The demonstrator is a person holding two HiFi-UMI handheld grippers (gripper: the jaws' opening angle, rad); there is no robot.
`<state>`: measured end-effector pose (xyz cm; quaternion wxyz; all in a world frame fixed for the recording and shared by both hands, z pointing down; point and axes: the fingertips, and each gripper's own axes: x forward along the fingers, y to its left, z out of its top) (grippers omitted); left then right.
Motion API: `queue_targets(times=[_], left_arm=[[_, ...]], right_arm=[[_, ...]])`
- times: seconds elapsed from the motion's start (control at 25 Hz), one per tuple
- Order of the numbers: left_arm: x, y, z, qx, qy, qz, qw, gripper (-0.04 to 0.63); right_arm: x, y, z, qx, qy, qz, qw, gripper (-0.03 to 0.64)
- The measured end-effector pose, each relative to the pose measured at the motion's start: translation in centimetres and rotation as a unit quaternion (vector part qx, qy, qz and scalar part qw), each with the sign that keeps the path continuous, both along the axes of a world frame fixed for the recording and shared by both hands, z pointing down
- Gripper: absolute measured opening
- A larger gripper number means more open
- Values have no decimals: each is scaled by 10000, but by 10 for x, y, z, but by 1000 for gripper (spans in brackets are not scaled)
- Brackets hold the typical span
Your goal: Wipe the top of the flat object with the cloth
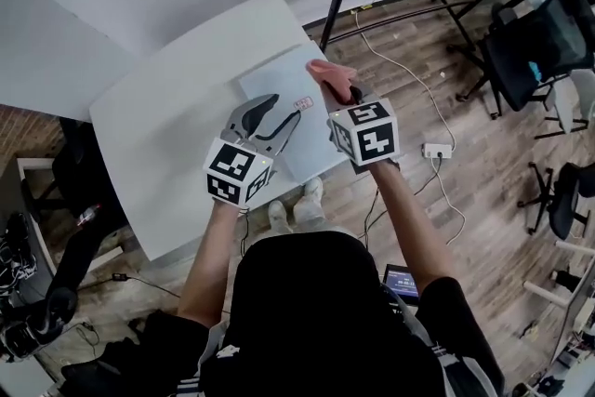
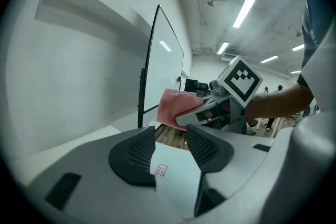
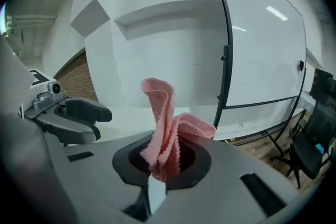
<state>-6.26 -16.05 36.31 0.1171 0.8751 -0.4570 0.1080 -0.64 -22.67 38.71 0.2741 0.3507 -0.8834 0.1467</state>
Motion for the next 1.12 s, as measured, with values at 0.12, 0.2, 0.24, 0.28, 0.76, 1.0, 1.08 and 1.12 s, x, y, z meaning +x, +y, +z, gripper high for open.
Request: queue_targets(times=[0.12, 0.2, 0.24, 0.28, 0.76, 1.0, 1.08, 1.12], left_arm=[[-4, -1, -29, 291, -89, -114, 9995, 168], [-8, 1, -48, 438, -29, -176, 9989, 133], [-9, 2, -57, 506, 5, -193, 9985, 133], [-9, 4, -65, 584, 17, -219, 9981, 132], [-24, 8, -163, 1534, 150, -571, 9864, 37], [-30, 13, -186, 1710, 227, -720, 9824, 32], [-31, 15, -193, 1725, 321, -718, 9819, 23], [-31, 16, -196, 1750, 369, -702, 9814, 18]], right_arm=[[-4, 2, -29, 228, -222, 23, 9995, 46], [-7, 5, -47, 351, -379, 58, 9986, 46], [-8, 7, -55, 401, -463, 78, 9981, 46], [-10, 9, -63, 455, -545, 93, 9974, 46], [-29, 24, -158, 1437, -1076, 1, 9838, 46], [-34, 35, -186, 1734, -1104, -130, 9786, 46], [-33, 37, -195, 1803, -1154, -103, 9768, 46], [-32, 37, -198, 1839, -1199, -78, 9756, 46]])
